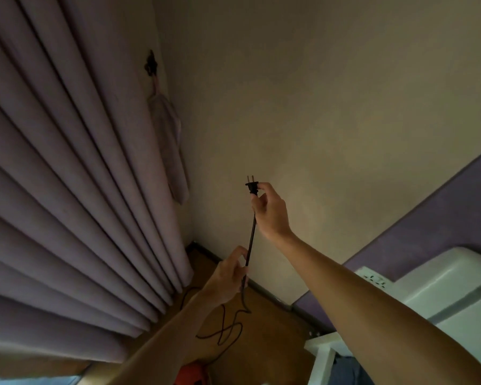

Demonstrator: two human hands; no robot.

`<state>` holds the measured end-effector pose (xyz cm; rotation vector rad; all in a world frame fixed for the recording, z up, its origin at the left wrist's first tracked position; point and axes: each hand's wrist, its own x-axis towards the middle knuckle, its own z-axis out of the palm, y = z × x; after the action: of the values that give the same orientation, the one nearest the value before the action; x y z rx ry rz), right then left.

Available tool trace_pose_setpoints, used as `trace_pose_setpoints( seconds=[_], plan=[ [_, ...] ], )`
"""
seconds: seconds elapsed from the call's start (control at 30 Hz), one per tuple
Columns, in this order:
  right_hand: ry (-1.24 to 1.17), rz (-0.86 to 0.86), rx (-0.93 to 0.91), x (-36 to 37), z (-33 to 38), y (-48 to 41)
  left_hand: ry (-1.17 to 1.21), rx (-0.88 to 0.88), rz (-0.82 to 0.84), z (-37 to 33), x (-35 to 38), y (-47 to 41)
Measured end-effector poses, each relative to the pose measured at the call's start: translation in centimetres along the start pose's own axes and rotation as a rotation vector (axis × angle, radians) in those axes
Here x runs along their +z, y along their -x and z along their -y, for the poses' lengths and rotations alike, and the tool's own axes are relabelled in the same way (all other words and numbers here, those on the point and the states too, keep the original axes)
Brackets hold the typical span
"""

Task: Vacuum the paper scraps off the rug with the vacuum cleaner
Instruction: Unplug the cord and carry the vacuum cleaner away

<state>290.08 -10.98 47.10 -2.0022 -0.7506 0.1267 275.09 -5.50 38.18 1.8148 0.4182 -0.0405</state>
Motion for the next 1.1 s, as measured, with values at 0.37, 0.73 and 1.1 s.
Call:
trace_pose_setpoints(
  seconds=[0.37, 0.73, 1.1],
  plan=[
    [-0.078, 0.225, -0.263, 7.7, 1.4, -5.4, 0.109, -0.131, -0.38, 1.0, -2.7, -2.0],
    [-0.132, 0.38, -0.454, 9.3, 1.1, -8.8, 0.145, -0.238, -0.609, 1.9, -2.4, -5.0],
    [-0.207, 0.678, -0.591, 17.2, 6.6, -1.6, 0.197, -0.306, -0.875, 5.6, -3.5, 4.3]
  ],
)
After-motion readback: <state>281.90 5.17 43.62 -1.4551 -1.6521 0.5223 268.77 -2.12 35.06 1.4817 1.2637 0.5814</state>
